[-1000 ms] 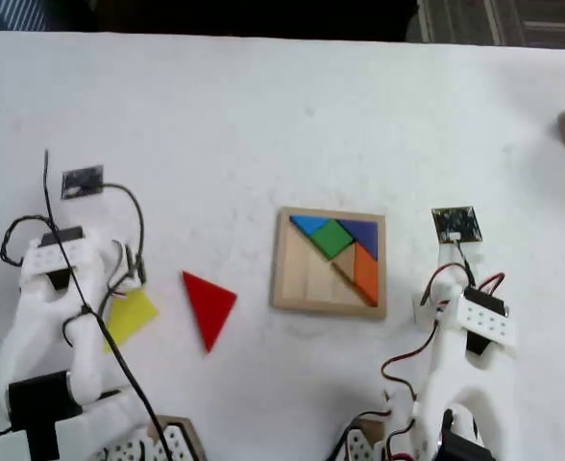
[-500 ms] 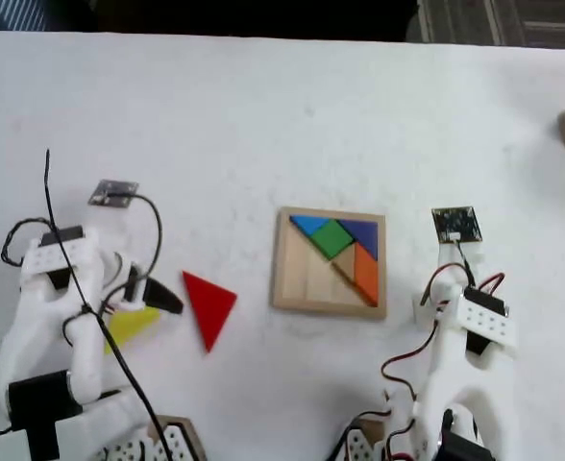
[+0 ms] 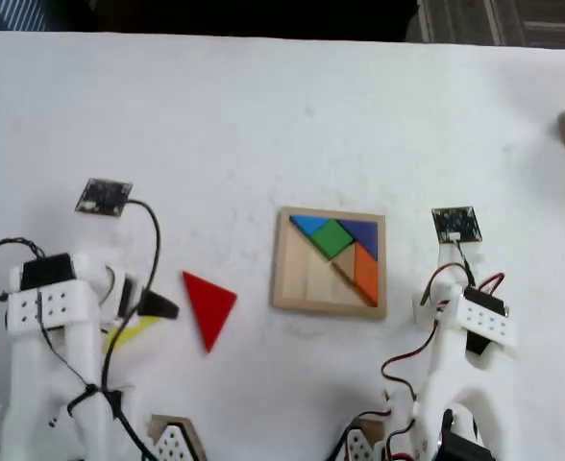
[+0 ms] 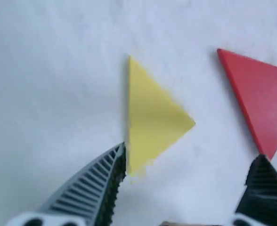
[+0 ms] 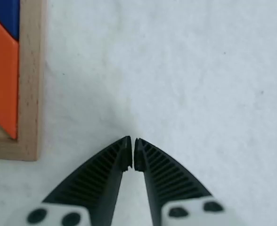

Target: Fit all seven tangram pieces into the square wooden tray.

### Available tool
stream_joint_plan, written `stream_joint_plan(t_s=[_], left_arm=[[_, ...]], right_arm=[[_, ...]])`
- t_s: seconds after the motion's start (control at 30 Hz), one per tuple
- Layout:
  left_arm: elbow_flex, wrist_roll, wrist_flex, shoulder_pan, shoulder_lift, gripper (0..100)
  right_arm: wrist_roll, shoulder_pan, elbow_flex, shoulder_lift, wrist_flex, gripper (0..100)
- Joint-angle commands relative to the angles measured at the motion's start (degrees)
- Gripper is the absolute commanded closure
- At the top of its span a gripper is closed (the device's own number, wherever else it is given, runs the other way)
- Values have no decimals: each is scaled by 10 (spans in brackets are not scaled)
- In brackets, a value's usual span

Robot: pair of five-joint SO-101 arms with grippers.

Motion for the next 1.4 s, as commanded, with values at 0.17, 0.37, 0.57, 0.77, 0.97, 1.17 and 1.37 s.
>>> stream_joint_plan(t_s=[0.17, 0.37, 0.57, 0.77, 0.97, 1.17, 1.37], left_arm=[[-46, 27, 12, 13, 89, 659], [-70, 23, -68, 14, 204, 692], [-66, 22, -127, 14, 274, 671], [-66, 22, -159, 15, 324, 671], [-70, 22, -160, 15, 339, 672], [-69, 22, -160, 15, 339, 672], [-71, 15, -164, 42, 339, 761]], right_arm=[[6, -5, -4, -22, 7, 980], [6, -5, -4, -22, 7, 980], [6, -5, -4, -22, 7, 980], [6, -5, -4, -22, 7, 980], [6, -5, -4, -22, 7, 980], [6, -5, -4, -22, 7, 980], [6, -5, -4, -22, 7, 980]])
